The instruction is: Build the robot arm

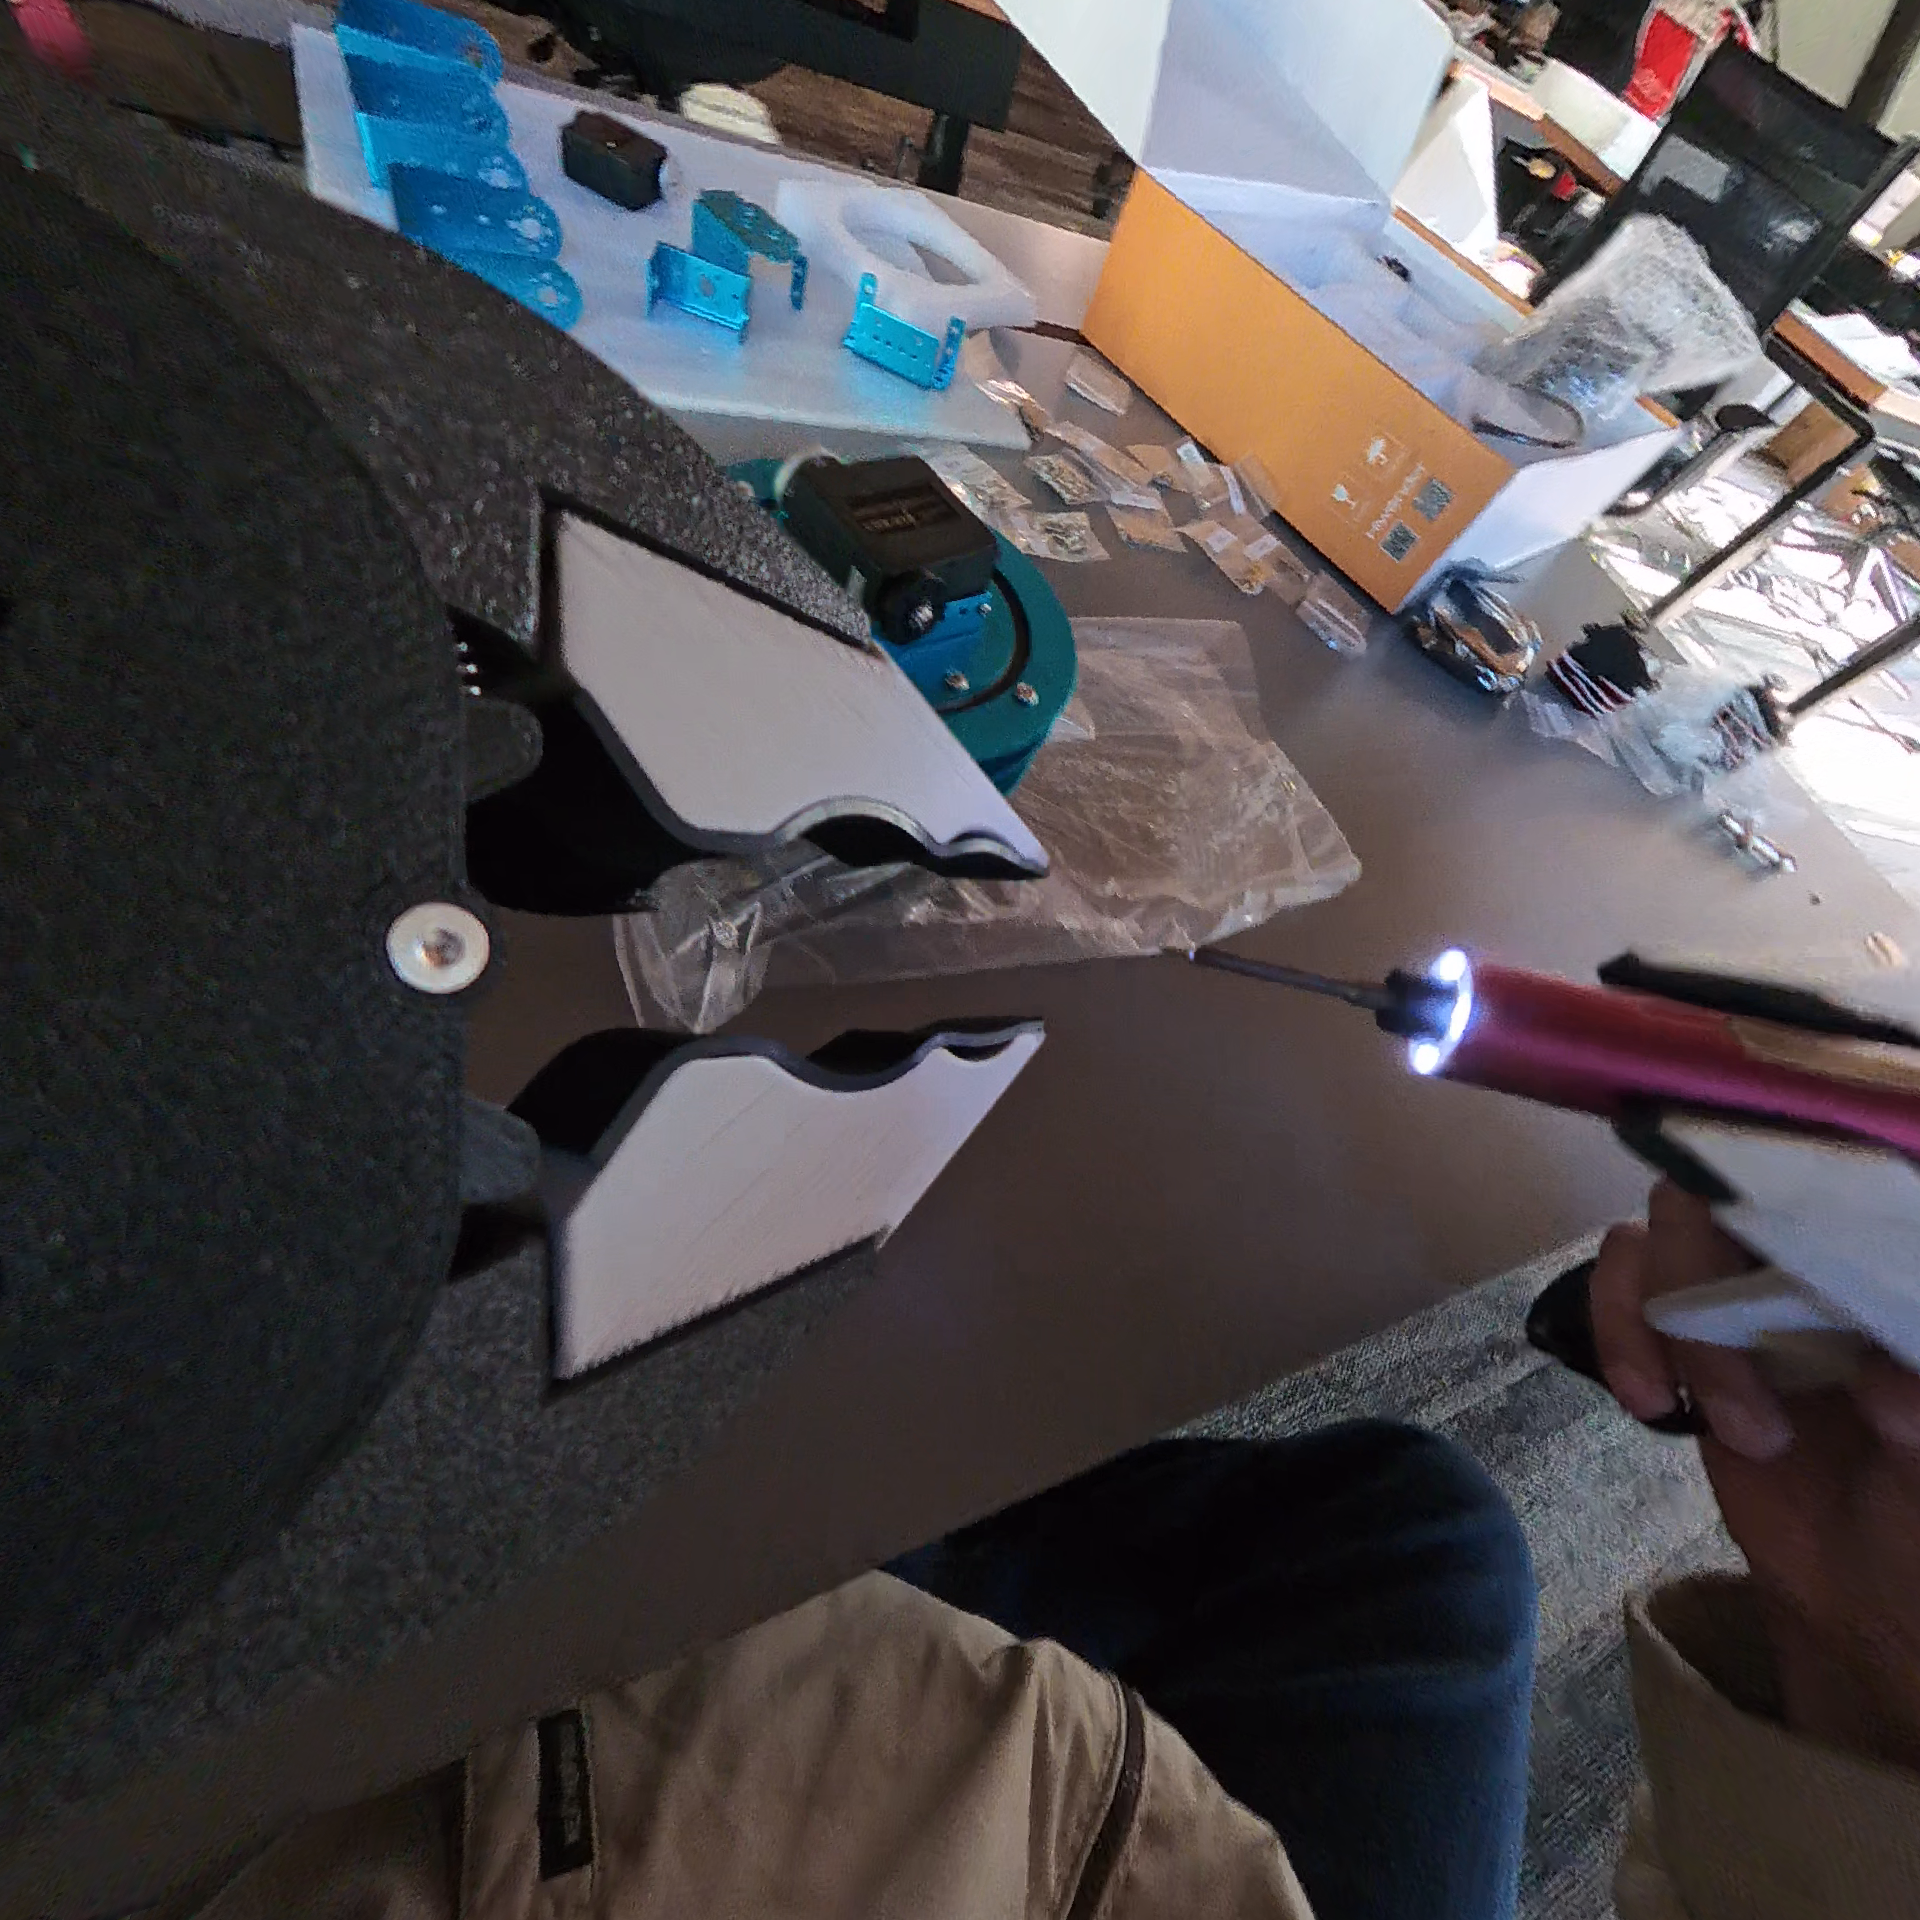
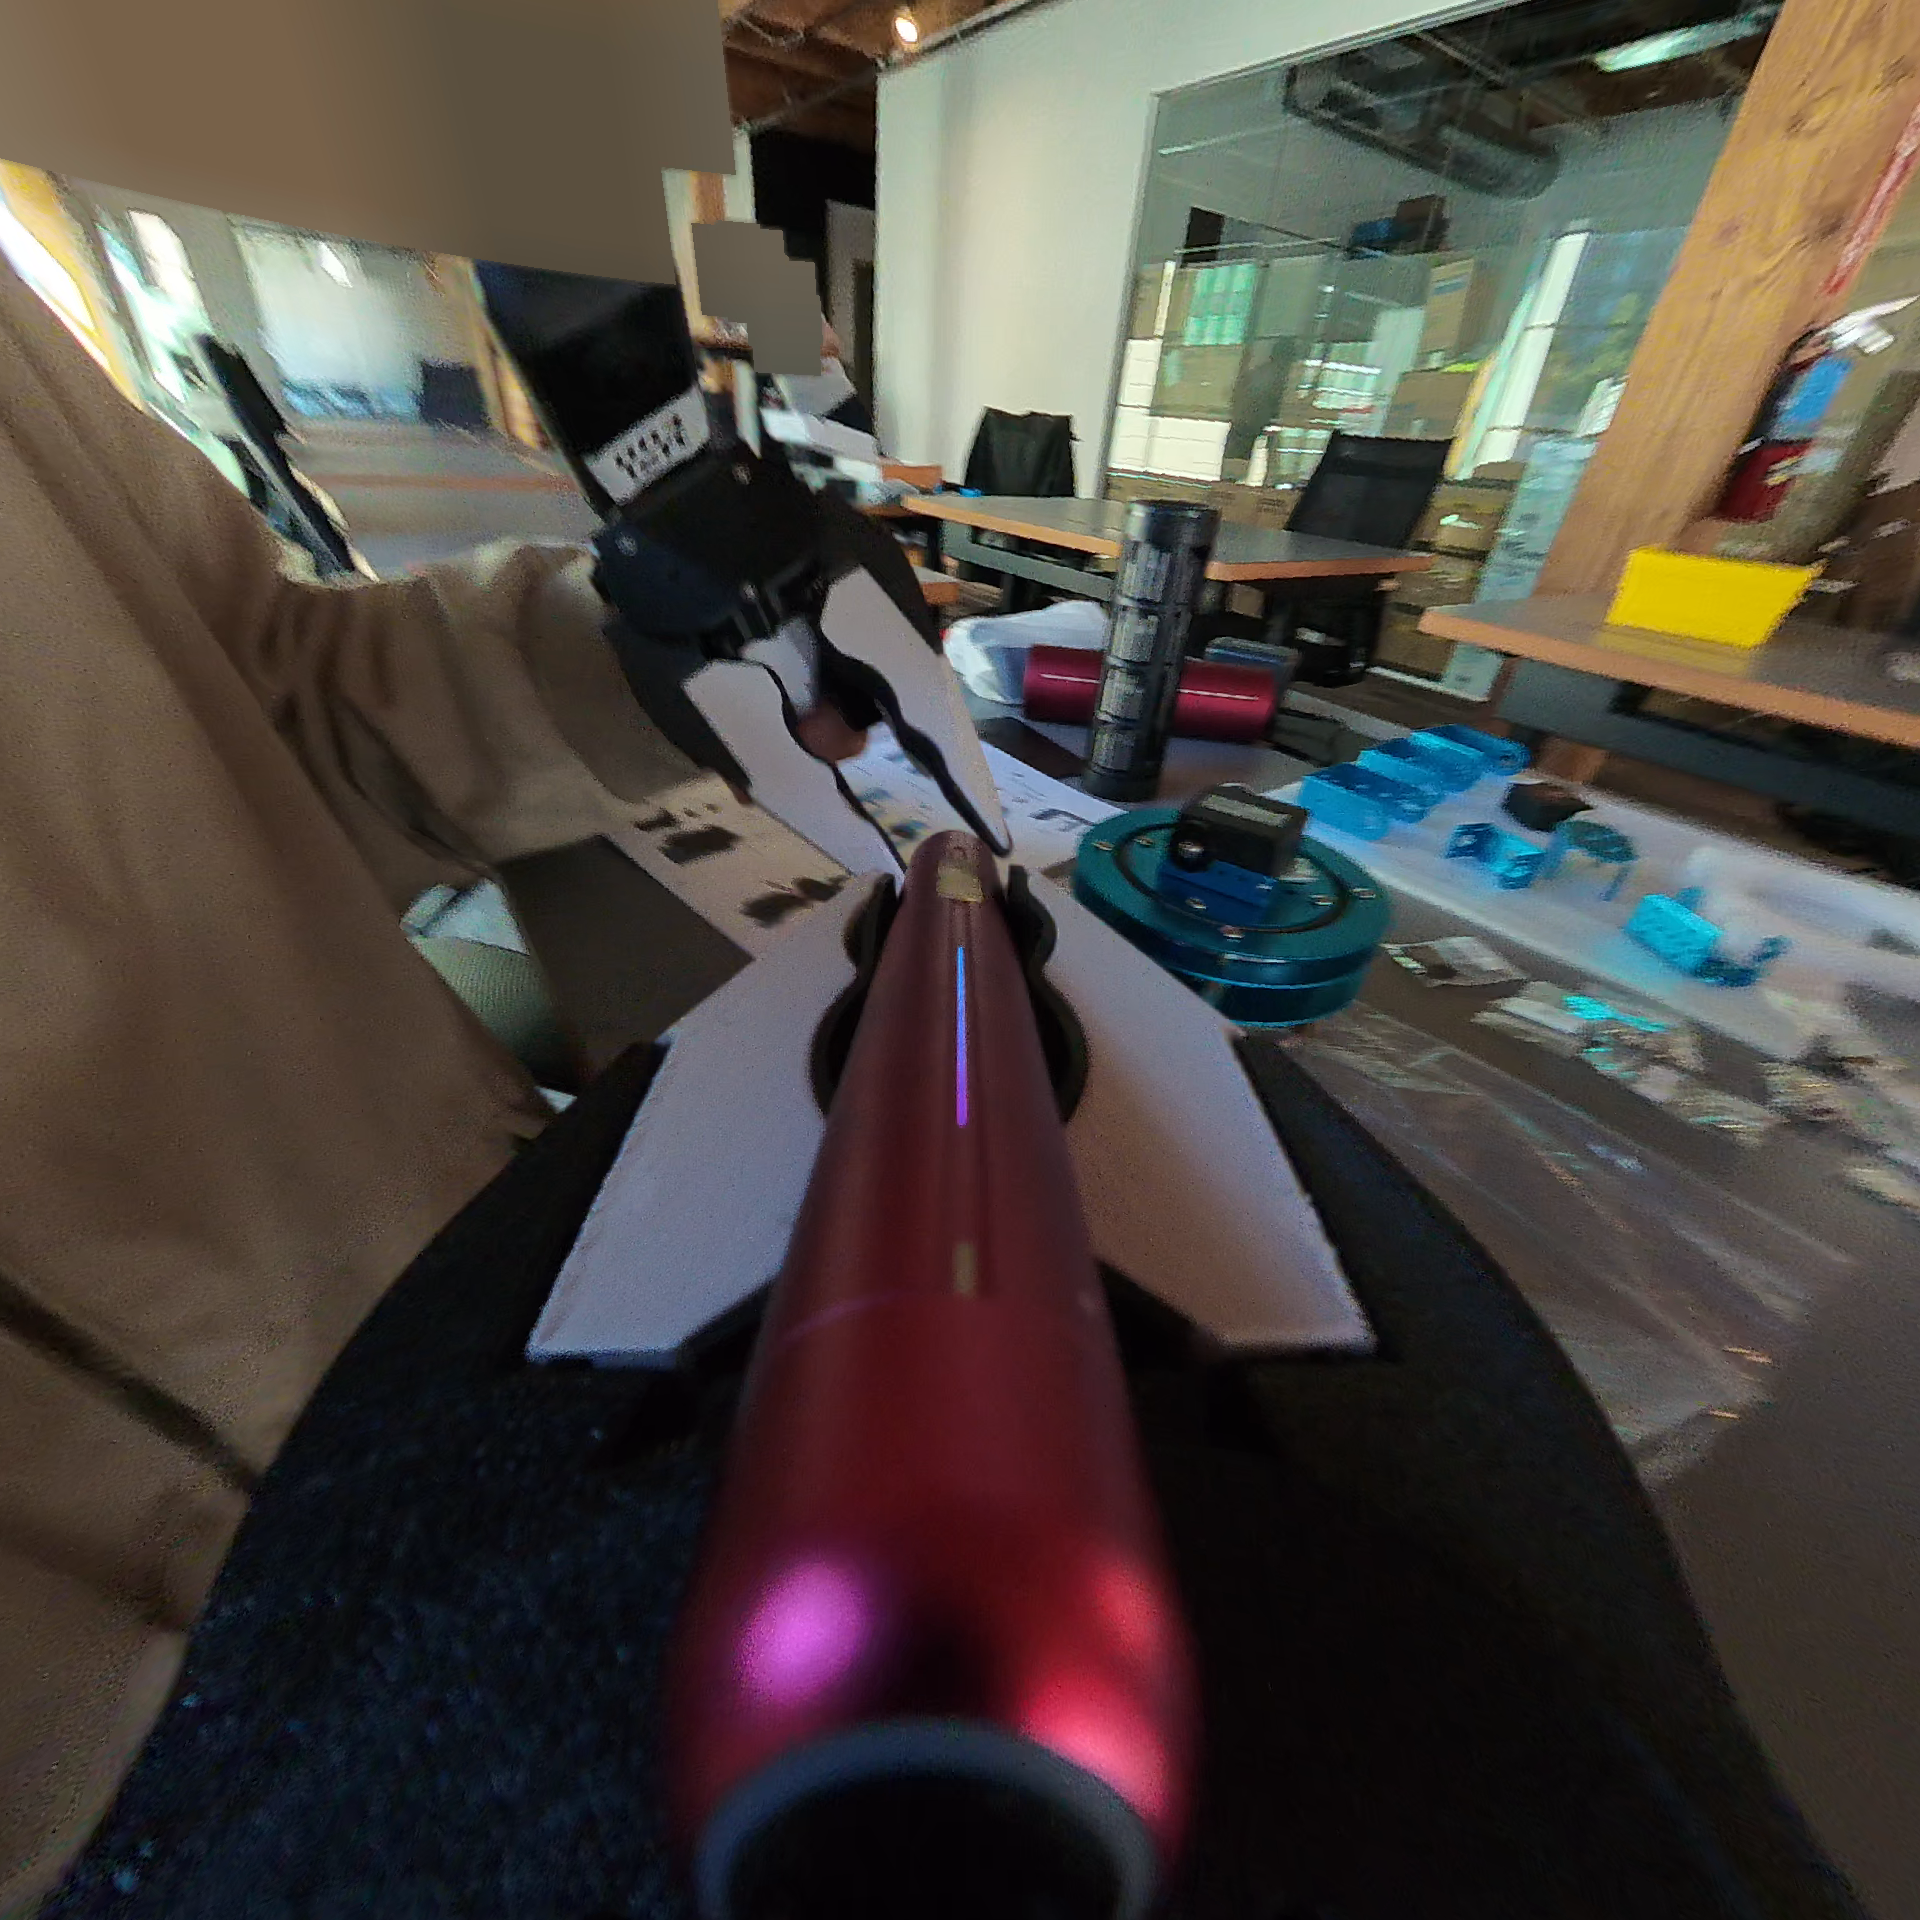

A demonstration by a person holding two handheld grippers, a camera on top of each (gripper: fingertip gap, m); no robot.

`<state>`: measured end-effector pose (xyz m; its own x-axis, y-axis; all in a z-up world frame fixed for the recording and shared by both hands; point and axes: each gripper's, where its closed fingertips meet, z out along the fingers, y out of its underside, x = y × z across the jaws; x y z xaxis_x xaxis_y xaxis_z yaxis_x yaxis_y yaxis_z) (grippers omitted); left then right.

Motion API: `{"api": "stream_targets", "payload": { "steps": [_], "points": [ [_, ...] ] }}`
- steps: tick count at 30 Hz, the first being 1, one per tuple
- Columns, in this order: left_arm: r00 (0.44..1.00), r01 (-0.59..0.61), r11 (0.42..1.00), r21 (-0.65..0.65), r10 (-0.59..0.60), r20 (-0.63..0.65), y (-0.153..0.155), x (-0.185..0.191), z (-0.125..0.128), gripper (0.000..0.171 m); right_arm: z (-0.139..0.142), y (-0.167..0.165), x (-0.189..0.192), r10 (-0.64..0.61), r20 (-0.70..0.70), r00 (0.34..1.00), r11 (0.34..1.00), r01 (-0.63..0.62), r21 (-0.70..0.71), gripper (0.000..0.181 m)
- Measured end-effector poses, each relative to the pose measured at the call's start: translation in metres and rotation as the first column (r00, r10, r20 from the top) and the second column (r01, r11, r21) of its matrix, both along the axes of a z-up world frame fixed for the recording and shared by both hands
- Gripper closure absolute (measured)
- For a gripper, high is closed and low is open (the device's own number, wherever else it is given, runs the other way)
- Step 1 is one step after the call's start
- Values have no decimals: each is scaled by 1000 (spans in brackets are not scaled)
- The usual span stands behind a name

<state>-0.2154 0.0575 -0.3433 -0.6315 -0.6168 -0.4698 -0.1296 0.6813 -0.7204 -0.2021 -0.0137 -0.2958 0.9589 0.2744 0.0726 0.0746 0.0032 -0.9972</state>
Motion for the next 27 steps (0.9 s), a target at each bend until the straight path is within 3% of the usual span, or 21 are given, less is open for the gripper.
{"api": "stream_targets", "payload": {
  "steps": [3, 6, 8, 13, 16, 22, 27],
  "points": [
    [994, -112, 987, -114, 110, -19, 27, 13, 9, 143, -11, 12, 14, -129, 276, 952, 992, 121, 47, 161],
    [972, -235, 932, -276, 227, -61, 60, 33, 19, 126, -28, 29, 25, -220, 577, 787, 975, 180, 127, 161],
    [955, -295, 882, -369, 282, -91, 79, 46, 23, 120, -37, 40, 34, -258, 668, 698, 966, 196, 168, 161],
    [938, -347, 800, -490, 290, -190, 91, 69, 19, 104, -36, 62, 39, -303, 735, 607, 952, 159, 262, 162],
    [932, -361, 776, -517, 281, -229, 92, 78, 12, 103, -37, 73, 37, -312, 781, 541, 948, 126, 291, 162],
    [937, -345, 798, -495, 257, -238, 90, 81, 1, 117, -48, 79, 38, -302, 810, 502, 952, 114, 284, 162],
    [941, -334, 813, -477, 260, -216, 91, 81, -3, 118, -51, 81, 39, -301, 825, 479, 953, 118, 279, 162]
  ]
}}
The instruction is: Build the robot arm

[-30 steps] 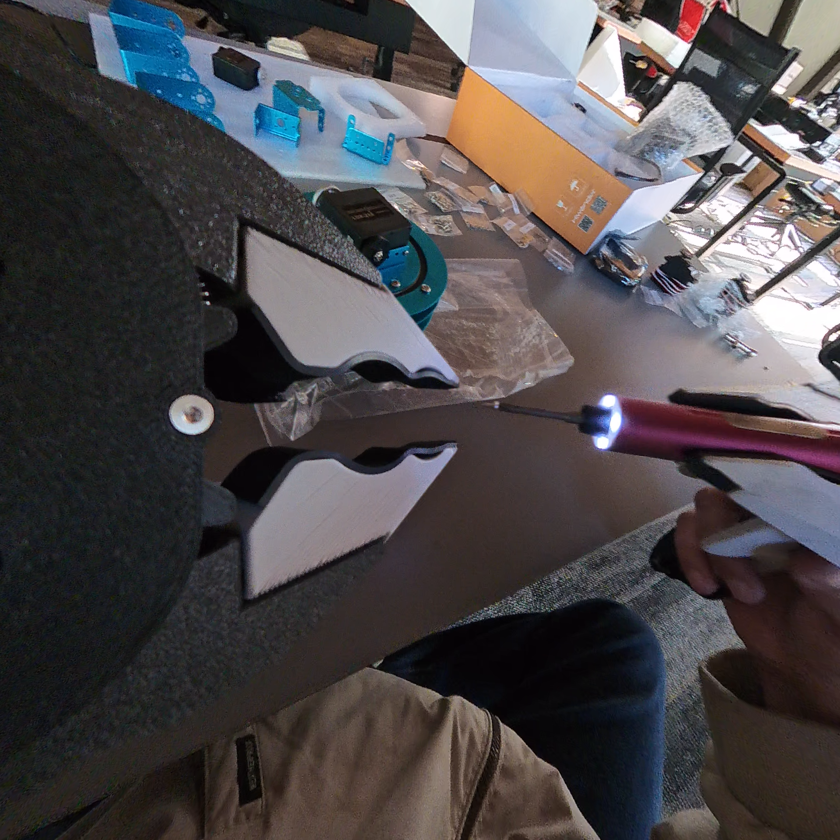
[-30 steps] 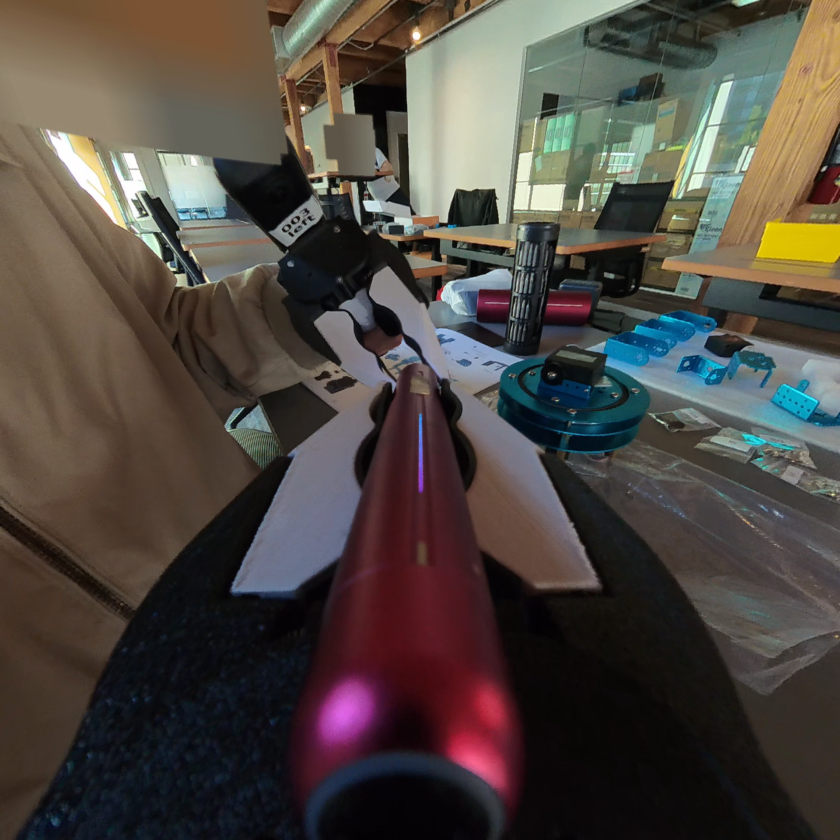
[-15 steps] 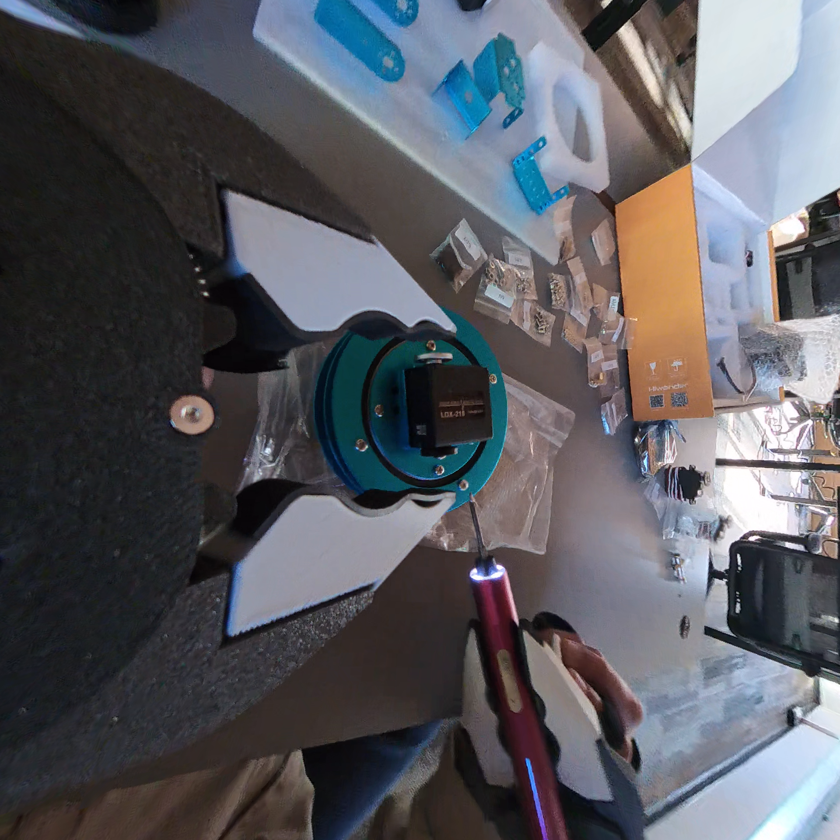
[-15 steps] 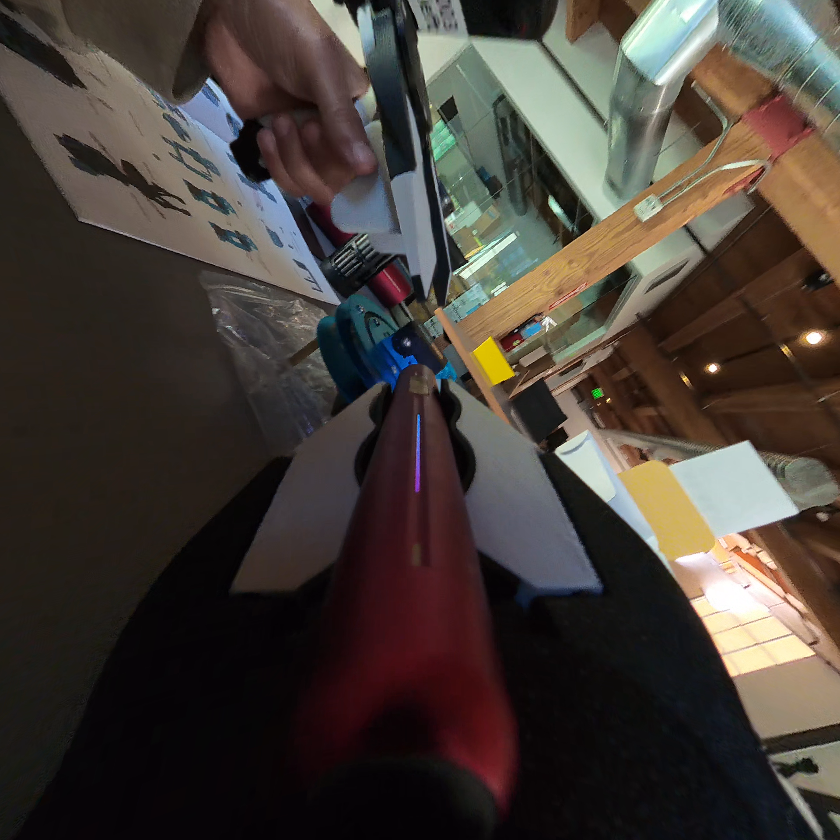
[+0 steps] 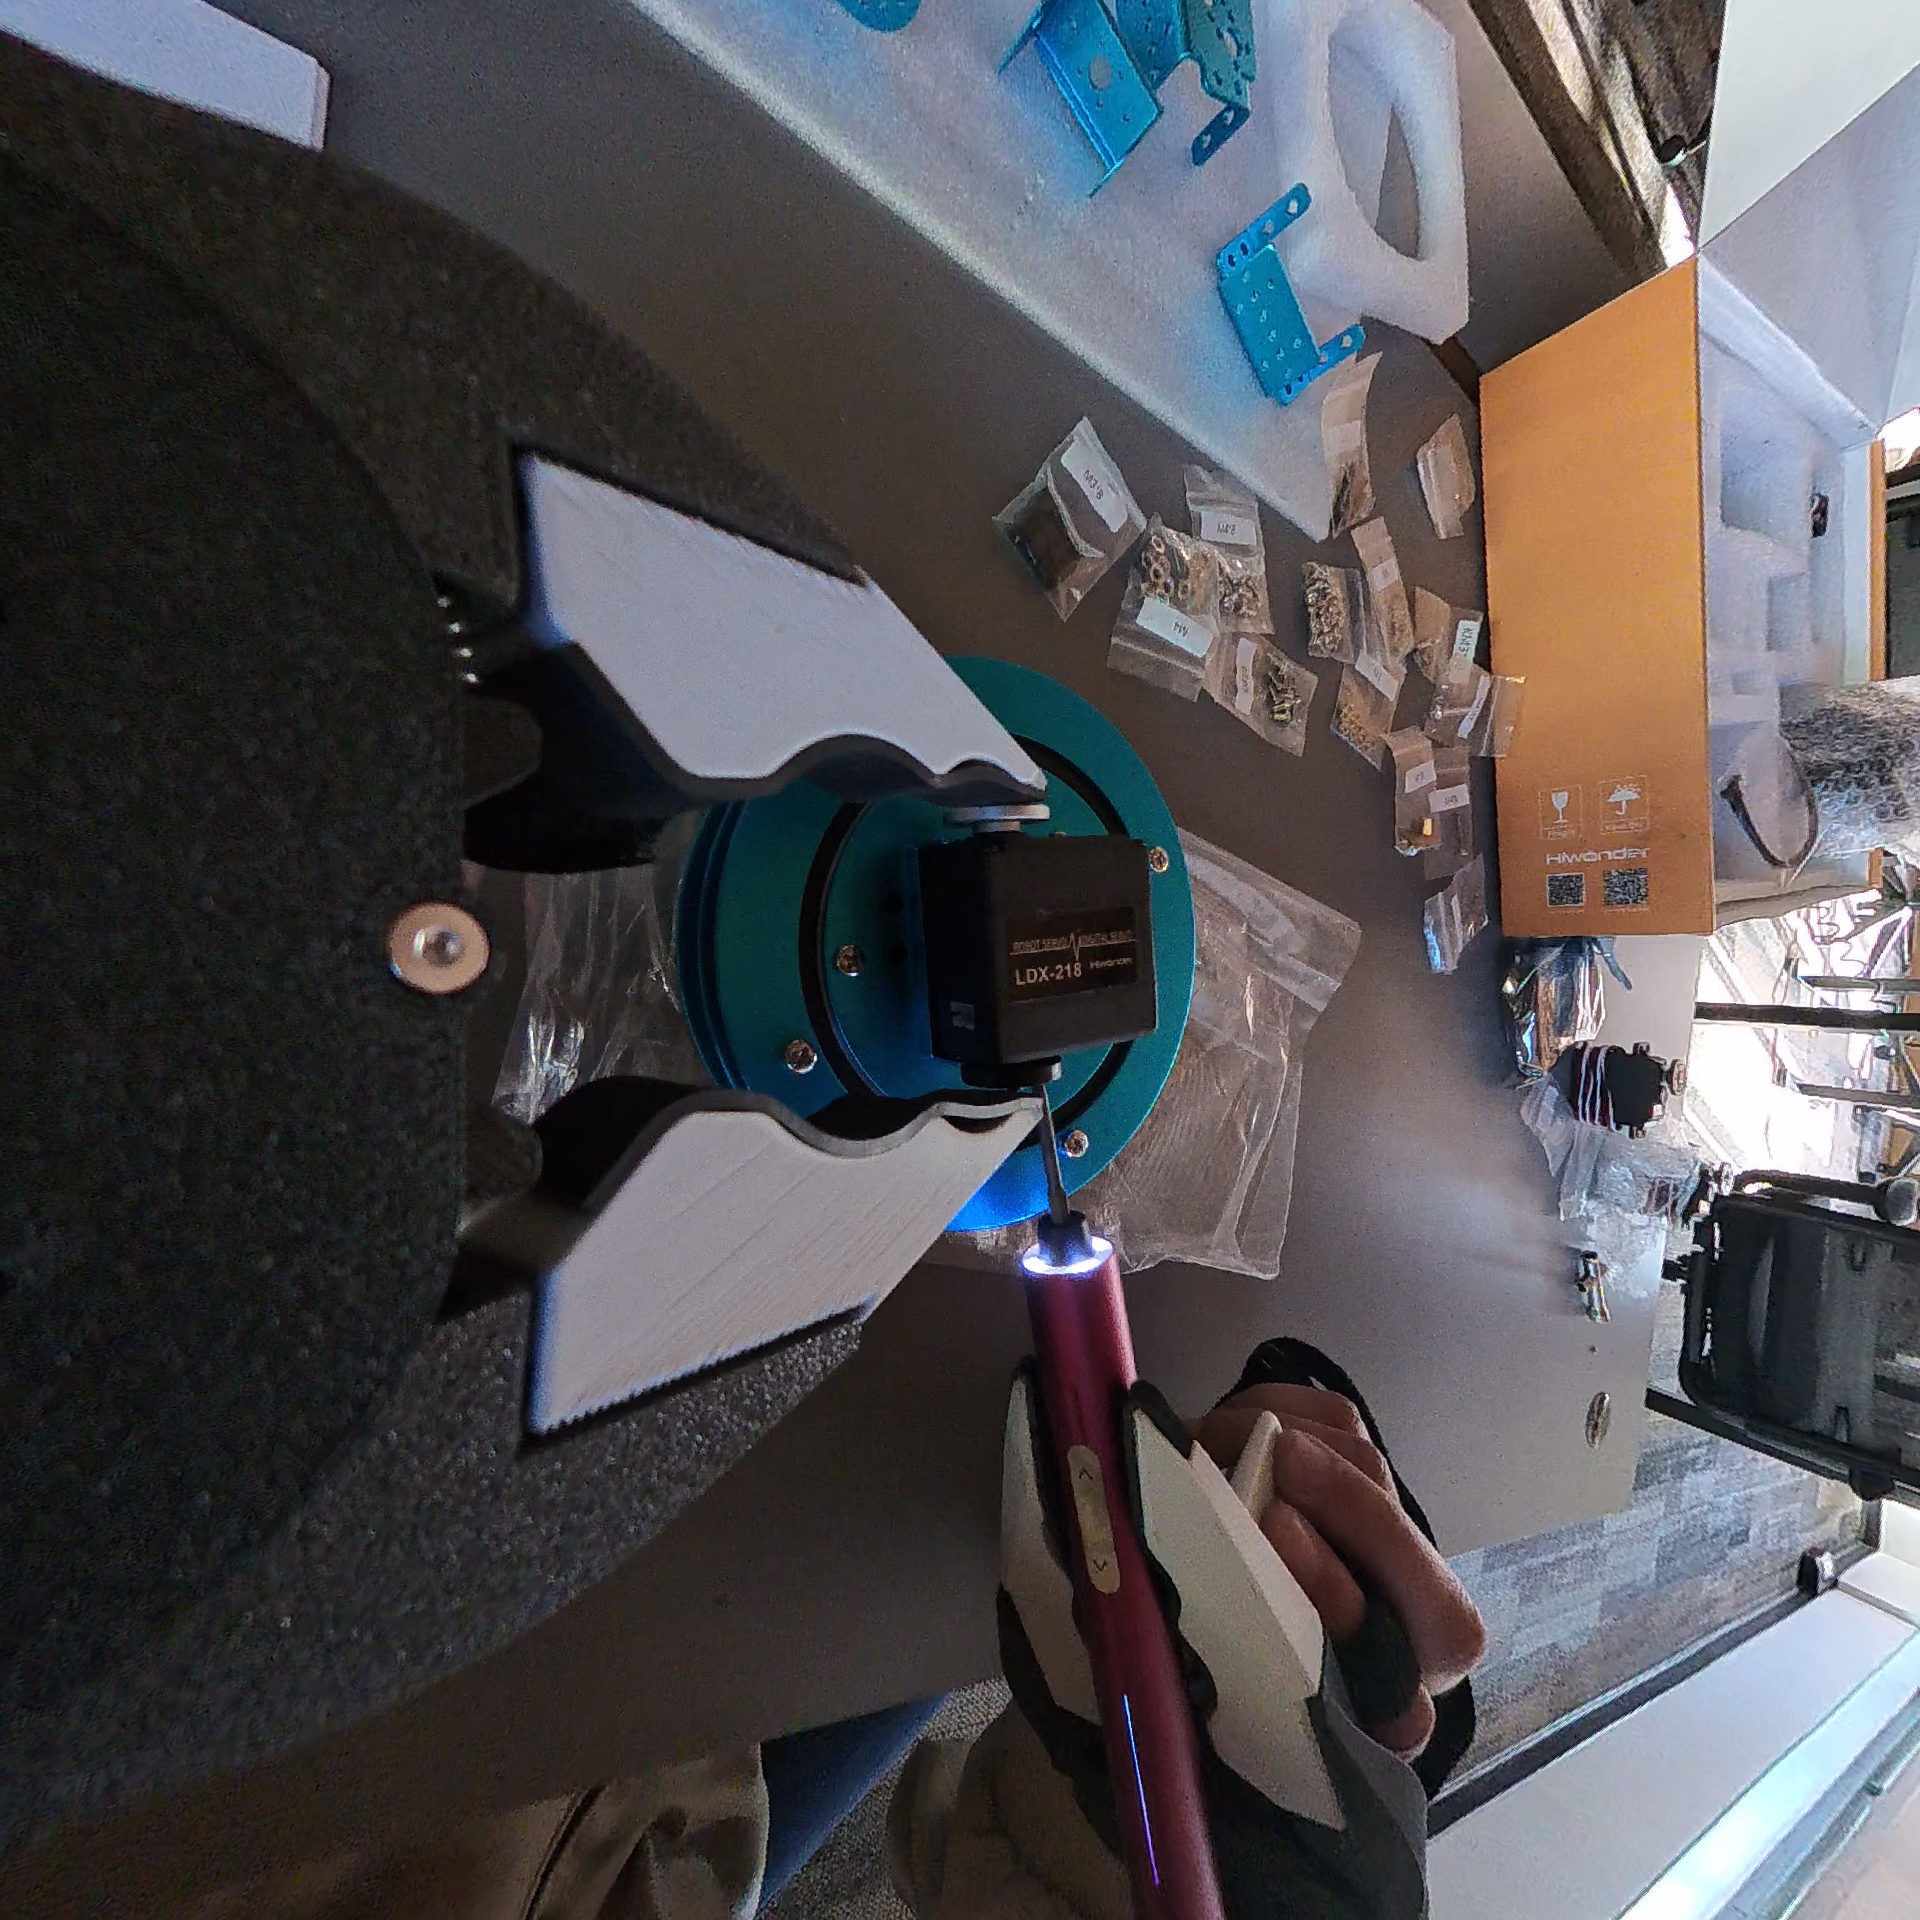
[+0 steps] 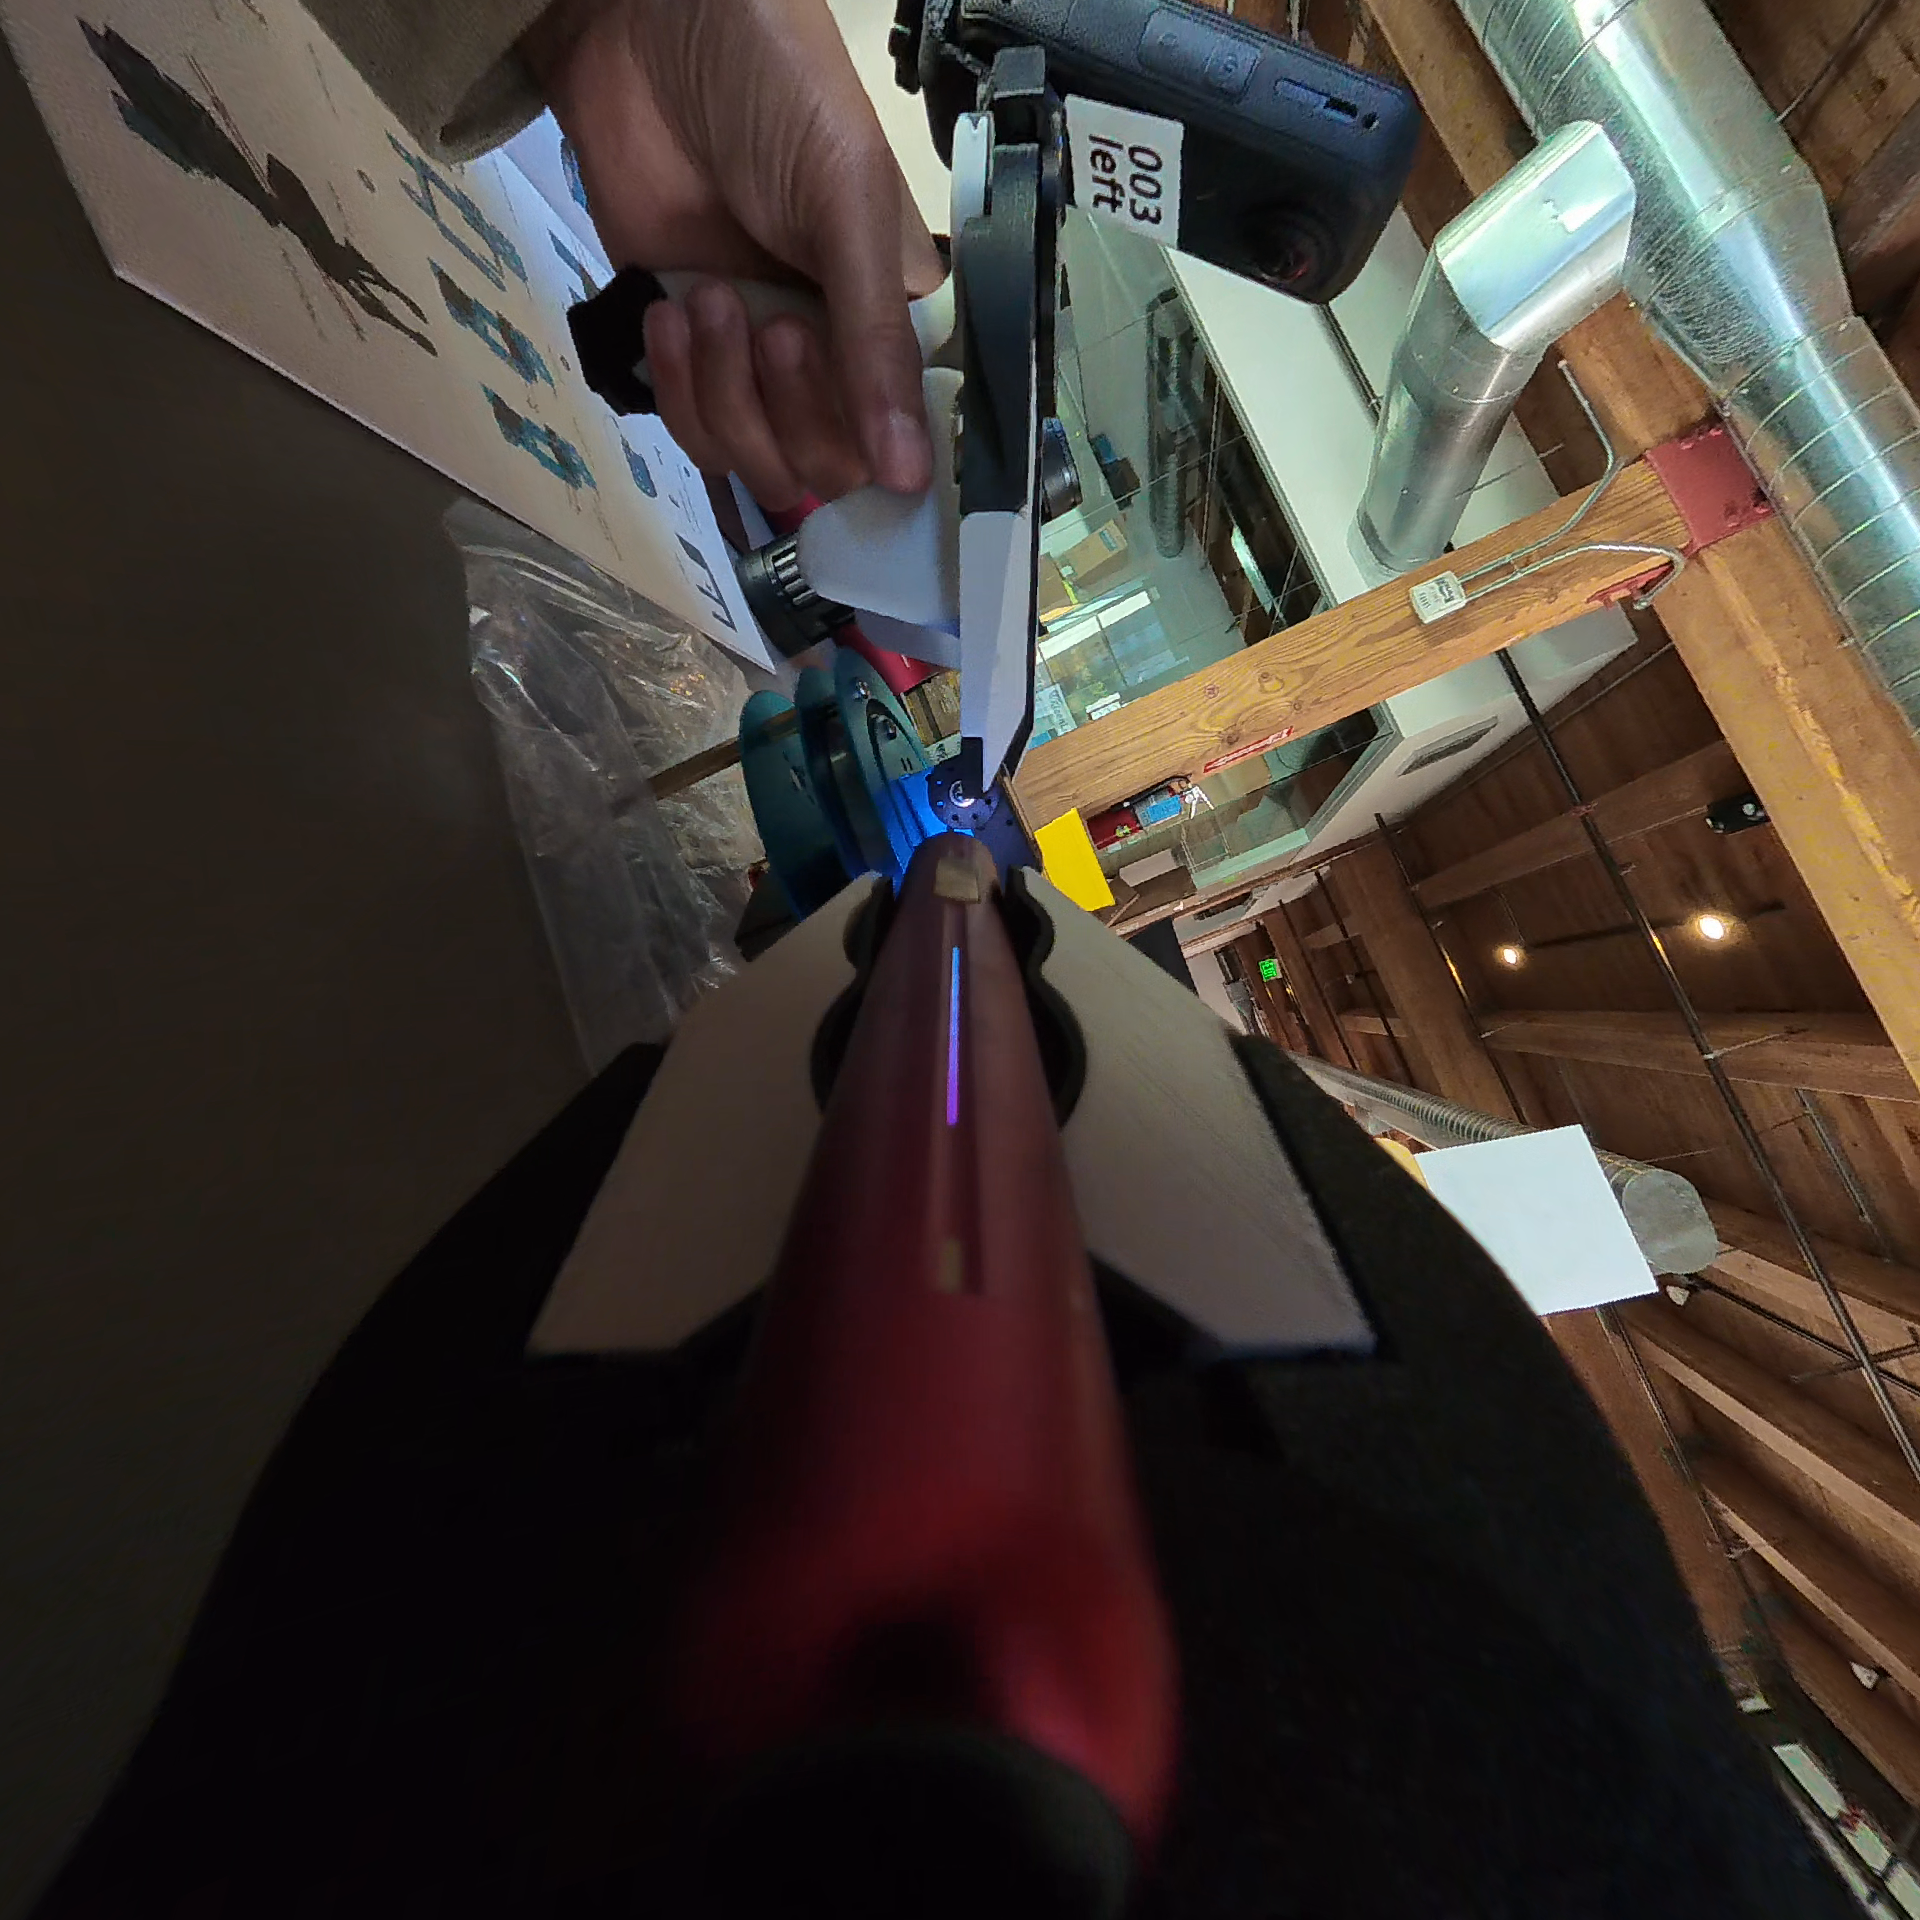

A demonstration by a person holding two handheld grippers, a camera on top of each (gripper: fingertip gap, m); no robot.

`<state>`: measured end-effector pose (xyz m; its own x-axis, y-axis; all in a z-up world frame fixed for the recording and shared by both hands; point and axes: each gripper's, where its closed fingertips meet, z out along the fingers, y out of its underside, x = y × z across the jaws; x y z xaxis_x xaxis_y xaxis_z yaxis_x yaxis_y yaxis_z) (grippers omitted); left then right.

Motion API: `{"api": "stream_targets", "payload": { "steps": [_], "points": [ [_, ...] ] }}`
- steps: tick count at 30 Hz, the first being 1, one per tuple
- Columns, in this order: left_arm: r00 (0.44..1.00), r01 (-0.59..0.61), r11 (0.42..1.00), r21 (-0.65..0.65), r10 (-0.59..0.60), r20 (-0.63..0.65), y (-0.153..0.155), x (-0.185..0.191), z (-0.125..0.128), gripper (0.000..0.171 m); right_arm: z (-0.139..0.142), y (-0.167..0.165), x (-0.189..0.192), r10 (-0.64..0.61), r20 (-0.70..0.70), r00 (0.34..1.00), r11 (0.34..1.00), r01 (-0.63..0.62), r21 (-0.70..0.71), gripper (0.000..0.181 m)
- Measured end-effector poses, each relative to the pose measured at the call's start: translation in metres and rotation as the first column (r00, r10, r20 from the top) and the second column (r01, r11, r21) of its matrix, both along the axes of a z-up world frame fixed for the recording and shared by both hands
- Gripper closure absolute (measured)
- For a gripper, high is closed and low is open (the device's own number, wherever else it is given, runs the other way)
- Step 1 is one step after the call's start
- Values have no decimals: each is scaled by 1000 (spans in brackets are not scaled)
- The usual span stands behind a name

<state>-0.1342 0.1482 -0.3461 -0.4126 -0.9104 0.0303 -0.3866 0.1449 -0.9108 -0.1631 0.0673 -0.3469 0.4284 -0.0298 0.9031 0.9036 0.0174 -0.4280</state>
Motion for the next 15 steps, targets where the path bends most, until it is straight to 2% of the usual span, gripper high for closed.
{"api": "stream_targets", "payload": {
  "steps": [15],
  "points": [
    [1000, 7, 1000, -3, -7, 18, 0, 0, 0, 118, 2, 1, 3, -2, -32, 999, 1000, 2, 4, 162]
  ]
}}
